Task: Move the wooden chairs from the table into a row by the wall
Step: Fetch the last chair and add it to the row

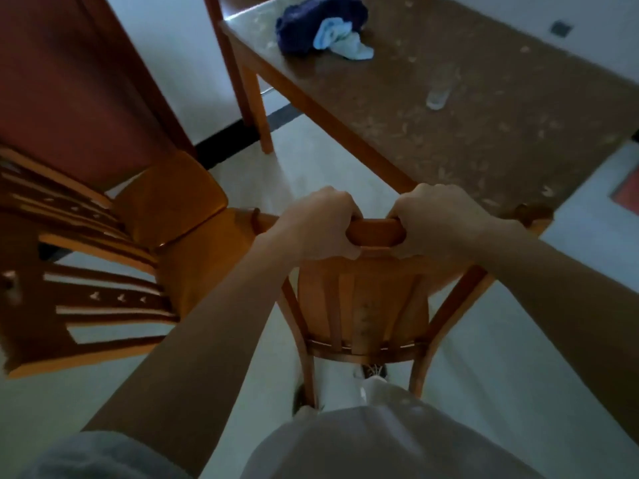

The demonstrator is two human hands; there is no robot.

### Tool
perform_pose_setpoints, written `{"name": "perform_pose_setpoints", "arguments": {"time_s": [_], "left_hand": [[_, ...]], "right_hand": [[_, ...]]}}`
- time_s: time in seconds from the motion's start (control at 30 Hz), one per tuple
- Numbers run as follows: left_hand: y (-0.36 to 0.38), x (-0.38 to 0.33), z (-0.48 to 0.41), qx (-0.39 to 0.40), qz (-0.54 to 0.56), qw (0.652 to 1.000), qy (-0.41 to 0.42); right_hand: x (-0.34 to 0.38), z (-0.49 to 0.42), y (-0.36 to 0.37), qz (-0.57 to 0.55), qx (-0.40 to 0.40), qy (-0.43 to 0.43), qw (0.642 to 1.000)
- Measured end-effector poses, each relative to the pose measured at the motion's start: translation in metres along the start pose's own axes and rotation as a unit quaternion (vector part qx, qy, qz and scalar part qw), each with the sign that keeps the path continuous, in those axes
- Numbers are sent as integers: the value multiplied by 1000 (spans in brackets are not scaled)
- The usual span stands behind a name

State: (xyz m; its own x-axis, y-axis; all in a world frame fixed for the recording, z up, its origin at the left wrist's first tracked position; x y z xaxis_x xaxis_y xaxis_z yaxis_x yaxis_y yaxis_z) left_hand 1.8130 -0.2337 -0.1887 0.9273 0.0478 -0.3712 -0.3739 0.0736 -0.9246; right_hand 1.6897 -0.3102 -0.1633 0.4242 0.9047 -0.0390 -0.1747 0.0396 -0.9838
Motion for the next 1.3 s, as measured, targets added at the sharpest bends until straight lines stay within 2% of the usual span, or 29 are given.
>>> {"name": "perform_pose_setpoints", "arguments": {"time_s": [0.3, 0.6, 0.7, 0.83, 1.0, 1.13, 1.3], "left_hand": [[10, -16, 22, 39, -56, 985, 156], [44, -30, 73, 78, -89, 954, 276], [51, -17, 97, 77, -56, 952, 290], [56, -4, 125, 92, -63, 953, 281], [65, 16, 171, 102, -73, 939, 320], [75, 40, 219, 98, -85, 928, 348], [93, 76, 295, 113, -84, 911, 389]], "right_hand": [[39, 58, 18, 55, -1, 167, 985], [105, 117, 70, -41, 4, 255, 966], [132, 119, 81, -40, 2, 271, 962], [170, 127, 81, -24, 12, 295, 955], [228, 135, 92, -5, 37, 350, 936], [287, 140, 106, 2, 45, 388, 920], [376, 149, 132, -43, 60, 427, 901]]}}
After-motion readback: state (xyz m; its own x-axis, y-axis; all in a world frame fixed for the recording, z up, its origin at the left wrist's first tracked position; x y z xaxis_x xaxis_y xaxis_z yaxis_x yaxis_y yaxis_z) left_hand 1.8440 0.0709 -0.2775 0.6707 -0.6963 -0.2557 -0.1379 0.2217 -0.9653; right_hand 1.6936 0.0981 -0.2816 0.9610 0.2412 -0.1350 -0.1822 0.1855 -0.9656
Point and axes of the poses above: each hand's wrist, its own z-axis away from the middle knuckle, its own y-axis out of the palm, x = y × z, the point moved 5 cm from there along -z, towards the middle knuckle, and after that the axes turned 2 degrees about z, right-handed, at the moved point
